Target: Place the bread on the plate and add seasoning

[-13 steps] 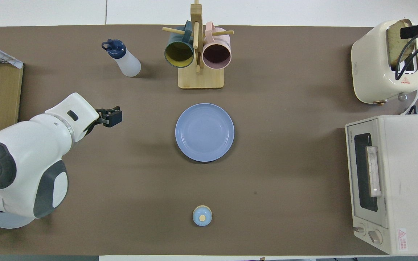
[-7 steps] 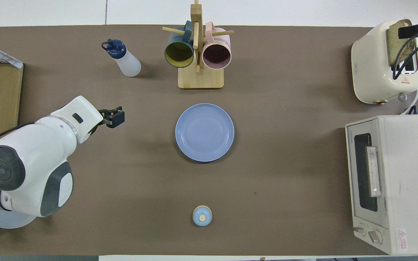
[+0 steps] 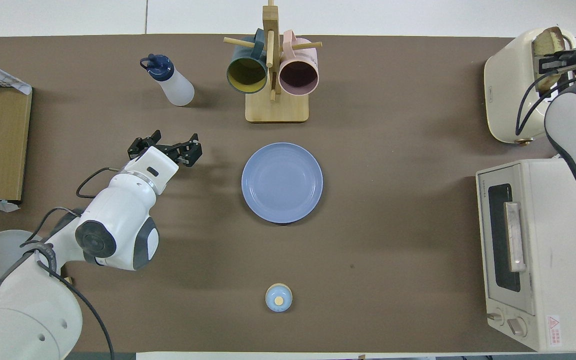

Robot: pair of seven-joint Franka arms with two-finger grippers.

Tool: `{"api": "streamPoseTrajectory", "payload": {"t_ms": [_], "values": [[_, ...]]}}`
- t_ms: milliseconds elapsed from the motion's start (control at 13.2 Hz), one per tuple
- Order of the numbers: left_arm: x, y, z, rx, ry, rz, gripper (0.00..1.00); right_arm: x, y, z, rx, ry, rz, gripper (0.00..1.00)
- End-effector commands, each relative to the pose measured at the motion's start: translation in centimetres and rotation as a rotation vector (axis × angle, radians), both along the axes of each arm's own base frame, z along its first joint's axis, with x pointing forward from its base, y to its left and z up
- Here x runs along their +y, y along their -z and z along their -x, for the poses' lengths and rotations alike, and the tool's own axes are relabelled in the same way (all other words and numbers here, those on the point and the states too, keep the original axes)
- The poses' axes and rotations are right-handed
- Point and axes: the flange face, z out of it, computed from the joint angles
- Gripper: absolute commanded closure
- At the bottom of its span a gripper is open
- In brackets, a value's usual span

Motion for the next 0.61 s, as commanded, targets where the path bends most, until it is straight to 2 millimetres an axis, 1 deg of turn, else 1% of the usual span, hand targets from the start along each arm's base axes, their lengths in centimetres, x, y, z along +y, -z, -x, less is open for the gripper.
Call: {"api": "streamPoseTrajectory", "payload": {"t_ms": [0, 76, 151, 227, 303, 378, 454, 530], "values": [[-1.3, 1.1, -2.5, -0.055, -0.039, -0.055, 0.00, -0.5, -0.4, 0.6, 0.019, -0.049, 0.021, 1.00], [-2.1, 1.5, -3.5, -0.082, -0.080, -0.066, 0.00, -0.7, -1.0, 0.6, 0.014, -0.049, 0.025, 1.00], [-2.5, 1.7, -4.0, -0.095, -0.096, -0.078, 0.00, -0.9, -1.4, 0.6, 0.033, -0.057, 0.029, 1.00], [-2.5, 2.0, -4.1, -0.095, -0.098, -0.081, 0.00, -1.0, -2.6, 0.5, 0.056, -0.085, 0.048, 1.00], [-2.4, 2.0, -4.5, -0.102, -0.103, -0.082, 0.00, -1.1, -4.9, 0.7, 0.102, -0.112, 0.081, 1.00], [-2.9, 1.8, -5.6, -0.124, -0.098, -0.083, 0.00, -0.9, -7.3, 1.0, 0.152, -0.115, 0.086, 1.00], [-3.2, 2.0, -6.2, -0.133, -0.097, -0.088, 0.00, 0.0, -8.3, 1.4, 0.202, -0.120, 0.077, 1.00], [-2.8, 2.2, -6.6, -0.136, -0.105, -0.090, 0.00, 0.5, -9.5, 2.3, 0.240, -0.129, 0.072, 1.00]]}}
